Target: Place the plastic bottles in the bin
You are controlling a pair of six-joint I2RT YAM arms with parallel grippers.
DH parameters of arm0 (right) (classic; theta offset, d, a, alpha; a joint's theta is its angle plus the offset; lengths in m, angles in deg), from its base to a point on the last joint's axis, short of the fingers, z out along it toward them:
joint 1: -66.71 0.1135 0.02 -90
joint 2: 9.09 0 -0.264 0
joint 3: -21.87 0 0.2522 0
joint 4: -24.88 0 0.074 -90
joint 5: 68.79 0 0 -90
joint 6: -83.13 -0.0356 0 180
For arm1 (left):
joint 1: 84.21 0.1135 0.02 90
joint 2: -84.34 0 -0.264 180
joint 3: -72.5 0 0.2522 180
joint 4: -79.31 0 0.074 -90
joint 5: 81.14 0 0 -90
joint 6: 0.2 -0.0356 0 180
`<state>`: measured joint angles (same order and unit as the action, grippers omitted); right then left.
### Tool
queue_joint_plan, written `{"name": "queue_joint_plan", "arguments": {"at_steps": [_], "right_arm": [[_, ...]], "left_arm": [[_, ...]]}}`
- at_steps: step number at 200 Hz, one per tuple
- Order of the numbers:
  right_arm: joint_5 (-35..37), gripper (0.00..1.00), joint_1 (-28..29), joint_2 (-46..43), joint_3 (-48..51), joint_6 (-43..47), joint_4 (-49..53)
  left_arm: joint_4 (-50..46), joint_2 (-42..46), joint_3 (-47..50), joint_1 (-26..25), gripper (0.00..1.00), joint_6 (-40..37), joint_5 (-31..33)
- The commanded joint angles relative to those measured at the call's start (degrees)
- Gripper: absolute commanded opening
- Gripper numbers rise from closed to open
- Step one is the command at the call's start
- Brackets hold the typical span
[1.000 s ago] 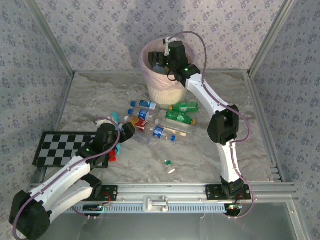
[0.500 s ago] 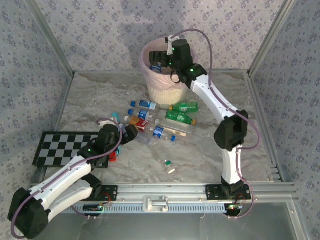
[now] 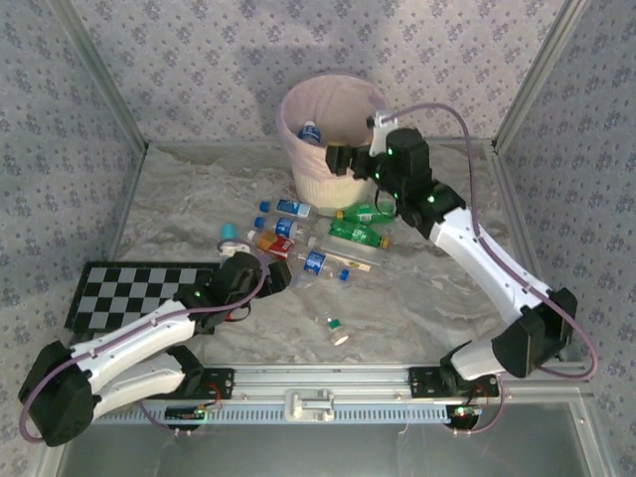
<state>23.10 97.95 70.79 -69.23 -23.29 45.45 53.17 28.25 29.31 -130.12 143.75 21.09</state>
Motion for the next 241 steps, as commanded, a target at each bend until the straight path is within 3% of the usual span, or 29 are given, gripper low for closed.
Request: {"name": "queue_joint_plan", "arguments": {"at_steps": [1,99,154,241], "right_arm": [[0.9,1.00,1.0,-5.3,7.4,-2.7,-2.6],[8.4,1.00,3.7,-23.0,31.8,-11.1,-2.4],[10.8,1.00,3.5,-28.3,37.0,-13.4,0.3],[9.9,1.00,3.3,-27.4,37.4,-13.5,-0.1]], "left_arm": [[-1.1,-1.8,-2.2,-0.8,1.00,3.3,2.8],[2.4,-16.5,-8.0,-0.9,1.00,14.2,7.9],[0.7,-23.4,-10.6,-0.9,1.00,21.8,9.7],[0.9,-29.4,-11.5,-0.9,1.00,24.2,10.0]]}}
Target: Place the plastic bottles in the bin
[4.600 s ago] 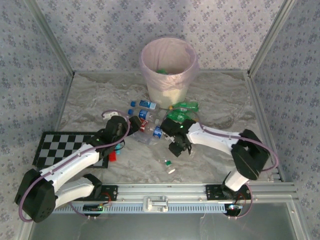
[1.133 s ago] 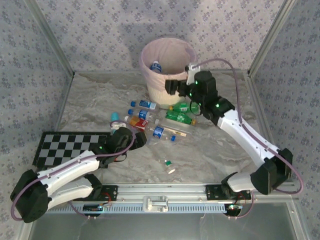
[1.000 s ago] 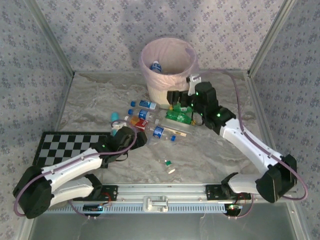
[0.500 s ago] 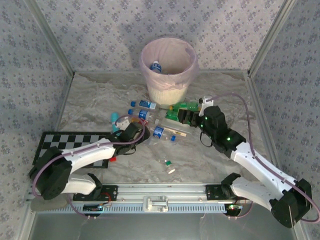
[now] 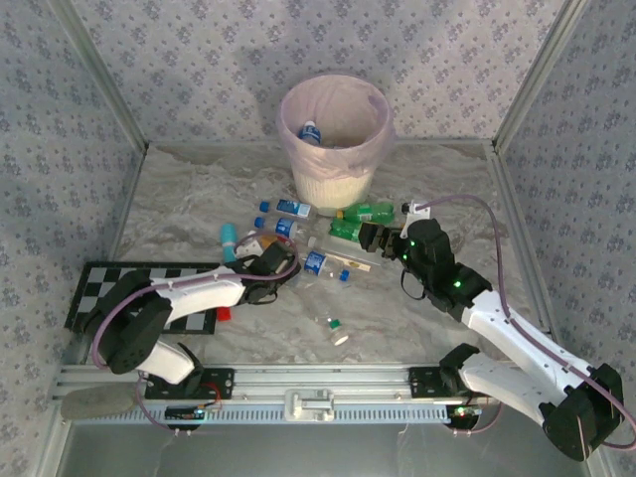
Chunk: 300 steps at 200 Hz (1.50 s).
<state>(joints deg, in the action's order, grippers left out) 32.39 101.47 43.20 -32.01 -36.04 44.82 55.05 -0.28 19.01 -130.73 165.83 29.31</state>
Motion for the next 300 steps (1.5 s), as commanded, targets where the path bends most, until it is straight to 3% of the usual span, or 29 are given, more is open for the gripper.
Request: {"name": "queue_joint_plan", "arguments": {"at_steps": [1,39,121,163,250,300], "right_arm": [[0.6,1.00,-0.2,0.2,0.2,-0.8,0.5],[0.7,1.00,-0.3,0.2,0.4,-1.1,0.6],[0.8,1.00,-0.3,0.2,0.4,-1.2,0.8],[0.8,1.00,-0.3,0.2,0.4,-1.2,0.8],[0.5,1.00,-0.3,0.9,0.6,-1.8,0.1],[0.2,1.00,-0.3,1.5,0.3,-2.0,-0.4]], "left_arm": [[-0.9,-0.9,-1.2,-0.3,1.00,2.1,1.8],[-0.3,-1.6,-0.9,-0.3,0.95,2.1,1.9],[1.0,-1.5,-0.2,-0.3,0.70,2.1,2.2],[1.0,-0.9,0.2,-0.3,0.64,2.6,2.5],[-0.5,6.3,2.2,-0.4,0.48,2.5,7.1],[-2.5,12.2,2.6,-0.5,0.46,1.1,10.2]]}}
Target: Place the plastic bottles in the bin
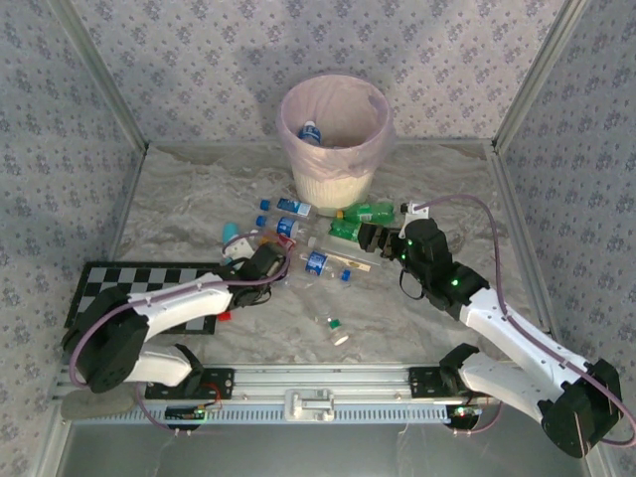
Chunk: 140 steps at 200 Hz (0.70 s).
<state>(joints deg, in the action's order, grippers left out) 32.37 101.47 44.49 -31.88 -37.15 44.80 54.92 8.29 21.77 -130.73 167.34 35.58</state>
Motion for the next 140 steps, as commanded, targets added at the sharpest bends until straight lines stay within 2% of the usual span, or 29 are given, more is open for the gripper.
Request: {"name": "queue_joint_plan", "arguments": {"at_steps": [1,43,70,90,105,140], "right_arm": [[0.2,1.00,-0.2,0.3,0.2,-0.9,-0.3],[-0.3,1.00,-0.1,1.1,0.1,-1.2,-1.2],[-0.7,1.00,0.0,2.0,-0.1,-1.4,-1.6],[-0.8,1.00,0.1,2.4,-0.5,-1.3,-1.7],[-0.9,1.00,0.1,2.6,-0.7,-1.1,-1.7],[-0.9,1.00,0.2,2.5,-1.0,-0.9,-1.6]], "left_arm": [[-2.4,3.8,-0.1,-0.5,0.46,-0.5,4.1],[-3.0,12.2,-0.4,-0.4,0.45,-6.6,8.9],[2.1,17.7,0.0,-0.3,0.44,-15.6,8.9],[6.4,20.7,-0.3,1.0,0.43,-22.8,6.4],[7.6,21.5,-2.1,3.0,0.43,-27.6,1.8],[9.0,19.3,-10.5,8.3,0.43,-38.7,-7.5]]}}
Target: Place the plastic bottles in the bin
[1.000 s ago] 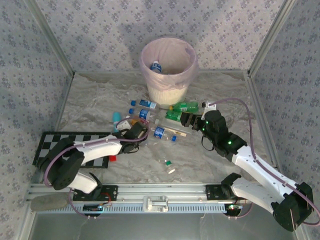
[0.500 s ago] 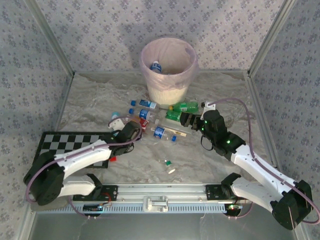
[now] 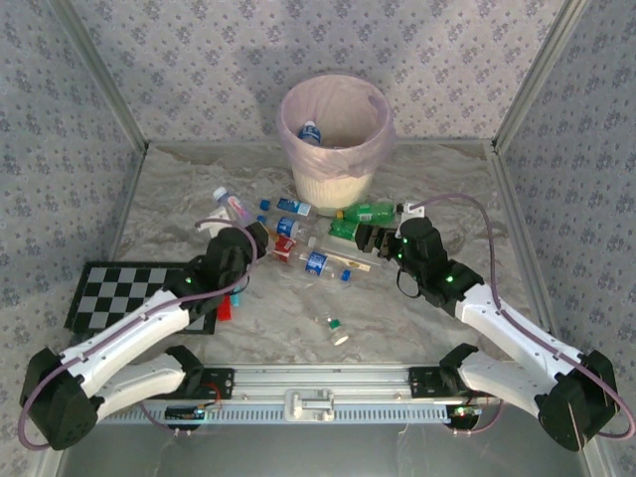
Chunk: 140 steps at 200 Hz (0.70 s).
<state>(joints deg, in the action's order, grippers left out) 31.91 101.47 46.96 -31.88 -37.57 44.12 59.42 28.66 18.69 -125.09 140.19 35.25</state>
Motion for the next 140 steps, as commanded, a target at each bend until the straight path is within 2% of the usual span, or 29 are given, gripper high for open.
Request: {"name": "queue_joint_plan", "arguments": {"at_steps": [1,37,68,101,140], "right_arm": [[-0.4,1.00,0.2,0.0,-1.0,-0.5,-0.9],[-0.3,1.00,0.3,-0.7,-0.9,-0.6,-0.2],[-0.1,1.00,0.3,-2.1,-0.3,-1.0,-0.1],[0.0,1.00,0.6,-3.9,0.7,-2.0,-0.3],[0.6,1.00,1.6,-6.0,2.0,-3.2,-0.8]], "left_arm": [[4.5,-1.2,-7.7,2.8,0.43,-11.9,-7.4],[6.6,-7.9,-19.5,6.1,0.42,-21.3,-17.3],[3.7,-16.8,-32.9,7.7,0.42,-26.9,-25.6],[-1.8,-27.5,-48.4,9.4,0.42,-29.4,-33.4],[-7.4,-39.8,-64.3,11.4,0.41,-30.9,-39.4]]}}
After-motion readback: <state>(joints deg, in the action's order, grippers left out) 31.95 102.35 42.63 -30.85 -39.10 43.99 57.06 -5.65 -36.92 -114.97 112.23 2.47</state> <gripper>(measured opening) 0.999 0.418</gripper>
